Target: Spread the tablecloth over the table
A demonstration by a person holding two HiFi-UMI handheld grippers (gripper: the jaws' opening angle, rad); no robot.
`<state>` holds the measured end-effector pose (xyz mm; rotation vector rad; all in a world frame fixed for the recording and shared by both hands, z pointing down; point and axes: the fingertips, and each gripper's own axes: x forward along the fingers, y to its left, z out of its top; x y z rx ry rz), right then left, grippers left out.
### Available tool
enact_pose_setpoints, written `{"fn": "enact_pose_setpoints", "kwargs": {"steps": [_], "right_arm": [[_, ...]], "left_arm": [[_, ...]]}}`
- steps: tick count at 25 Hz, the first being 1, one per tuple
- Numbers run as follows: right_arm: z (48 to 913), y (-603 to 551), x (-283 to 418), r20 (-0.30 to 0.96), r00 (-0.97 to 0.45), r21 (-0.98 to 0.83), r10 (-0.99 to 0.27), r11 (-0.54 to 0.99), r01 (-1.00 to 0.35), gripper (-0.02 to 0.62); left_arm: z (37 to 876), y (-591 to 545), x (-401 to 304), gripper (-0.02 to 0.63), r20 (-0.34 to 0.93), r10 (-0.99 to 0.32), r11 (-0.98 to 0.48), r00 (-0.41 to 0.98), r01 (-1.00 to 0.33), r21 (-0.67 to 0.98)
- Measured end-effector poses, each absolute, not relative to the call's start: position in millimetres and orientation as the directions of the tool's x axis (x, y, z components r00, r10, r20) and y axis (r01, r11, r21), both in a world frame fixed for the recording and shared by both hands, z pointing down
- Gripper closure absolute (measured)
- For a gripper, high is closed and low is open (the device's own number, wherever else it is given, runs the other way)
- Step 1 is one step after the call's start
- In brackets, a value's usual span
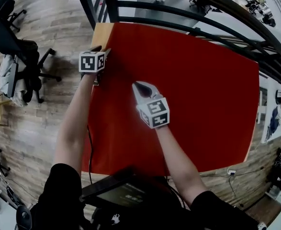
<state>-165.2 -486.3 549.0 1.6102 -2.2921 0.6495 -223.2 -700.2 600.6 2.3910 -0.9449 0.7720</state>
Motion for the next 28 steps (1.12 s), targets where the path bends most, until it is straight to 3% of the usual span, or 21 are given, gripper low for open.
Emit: {"fn": "enact_pose_setpoints", "kwargs": {"steps": [4,6,8,13,17,20,23,24,27,28], "right_arm": [[576.1,-503.9,-144.5,0.54,-0.309,-0.188,-0.783,0.245,-0.951,0.584],[587.4,-506.0,-136.0,0.567,-0.298,-0.195,-0.768,0.226,-0.954,0.586],[590.6,-507.3,-125.1,0.565,-0.289,-0.208,-0.773,0.205,-0.956,0.584],[568.9,-516.6,-86.7,0.483,-0.214,-0.206,-0.849,0.127,-0.97,0.584],[545.1,-518.0,-28.9,0.418,-0.076,-0.194,-0.905,-0.007,-0.981,0.584],[559.8,-495.0,34.5,0.483,0.081,-0.13,-0.872,-0.162,-0.978,0.586],[563.9,-456.0,98.4,0.506,0.208,-0.102,-0.837,-0.298,-0.949,0.586],[561.8,-448.2,107.3,0.498,0.203,-0.117,-0.843,-0.297,-0.948,0.586],[554.0,-446.9,97.3,0.455,0.078,-0.133,-0.887,-0.154,-0.979,0.584],[552.7,-450.1,88.1,0.442,0.027,-0.137,-0.897,-0.097,-0.986,0.584]], "left_arm": [[611.0,-729.0,-202.0,0.405,0.726,-0.39,-0.661,0.566,-0.721,0.207],[616.4,-737.7,-205.1,0.532,0.778,-0.366,-0.652,0.511,-0.737,0.177],[615.1,-735.8,-200.4,0.591,0.789,-0.31,-0.662,0.531,-0.716,0.221],[567.0,-696.3,-139.7,0.598,0.699,-0.288,-0.783,0.655,-0.582,0.222],[539.8,-602.7,-54.6,0.597,0.647,-0.282,-0.933,0.709,-0.359,-0.013],[551.2,-484.0,1.2,0.597,0.677,-0.093,-0.995,0.73,-0.084,-0.046],[601.6,-383.7,18.8,0.593,0.754,0.078,-0.992,0.652,0.128,-0.009],[612.5,-363.5,18.2,0.58,0.759,0.101,-0.988,0.643,0.153,0.002],[610.3,-333.8,12.2,0.356,0.704,0.121,-0.991,0.7,0.13,0.041],[605.5,-331.0,8.3,0.343,0.682,0.115,-0.993,0.723,0.107,0.054]]}}
